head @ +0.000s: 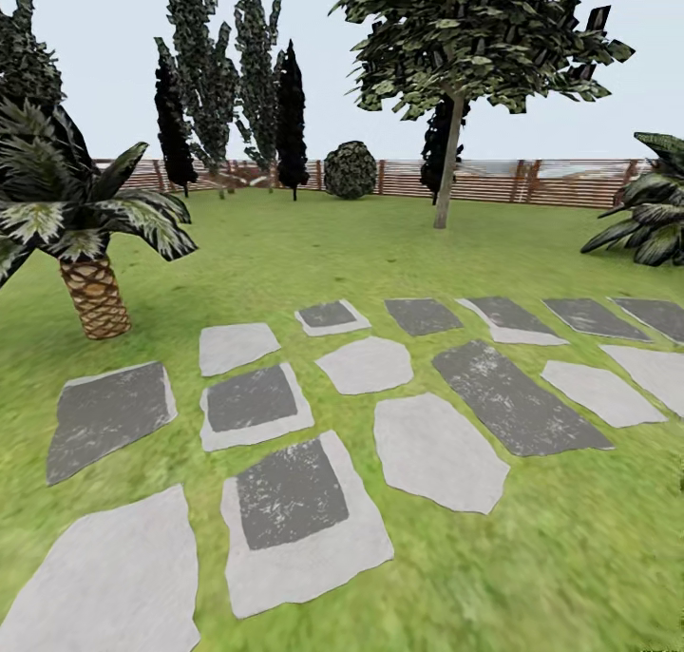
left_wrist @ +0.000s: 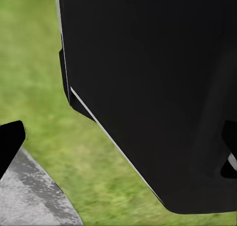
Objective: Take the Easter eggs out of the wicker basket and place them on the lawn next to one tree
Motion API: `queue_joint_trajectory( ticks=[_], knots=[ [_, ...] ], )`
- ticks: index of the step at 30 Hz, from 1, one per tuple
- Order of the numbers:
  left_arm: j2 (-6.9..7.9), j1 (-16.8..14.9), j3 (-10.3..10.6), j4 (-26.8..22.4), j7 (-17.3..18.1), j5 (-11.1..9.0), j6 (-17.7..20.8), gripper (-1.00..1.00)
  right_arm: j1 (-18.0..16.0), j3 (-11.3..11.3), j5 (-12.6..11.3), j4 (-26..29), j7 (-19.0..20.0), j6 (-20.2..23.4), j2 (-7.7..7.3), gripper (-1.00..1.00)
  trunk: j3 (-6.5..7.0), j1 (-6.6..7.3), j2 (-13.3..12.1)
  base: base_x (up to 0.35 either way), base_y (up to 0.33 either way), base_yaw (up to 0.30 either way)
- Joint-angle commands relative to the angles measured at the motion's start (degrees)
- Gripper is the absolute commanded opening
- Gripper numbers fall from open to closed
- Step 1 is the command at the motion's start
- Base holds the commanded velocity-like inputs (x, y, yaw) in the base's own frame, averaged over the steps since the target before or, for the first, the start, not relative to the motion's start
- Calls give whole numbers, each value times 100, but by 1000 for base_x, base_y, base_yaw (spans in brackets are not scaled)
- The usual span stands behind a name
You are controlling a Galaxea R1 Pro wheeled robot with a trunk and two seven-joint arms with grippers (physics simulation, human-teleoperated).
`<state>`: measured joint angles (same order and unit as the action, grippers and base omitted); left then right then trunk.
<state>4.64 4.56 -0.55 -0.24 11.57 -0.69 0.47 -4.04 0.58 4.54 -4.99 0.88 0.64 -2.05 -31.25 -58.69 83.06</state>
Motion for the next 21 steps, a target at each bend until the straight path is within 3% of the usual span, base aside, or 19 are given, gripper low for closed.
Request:
queue_joint_trajectory(
  ticks=[1,7,21],
  knots=[
    [2,1,-6,-3,21,-7,5,100,-8,4,47,-10,9,7,-3,100,-4,-3,2,336,0,-292],
    [2,1,-9,-2,21,-8,5,100,-6,4,47,-10,9,7,2,100,-4,-3,2,337,0,-194],
    [2,1,-14,-2,21,-6,15,100,-7,4,48,-10,9,16,3,100,-4,-3,2,337,0,-11]
  ],
)
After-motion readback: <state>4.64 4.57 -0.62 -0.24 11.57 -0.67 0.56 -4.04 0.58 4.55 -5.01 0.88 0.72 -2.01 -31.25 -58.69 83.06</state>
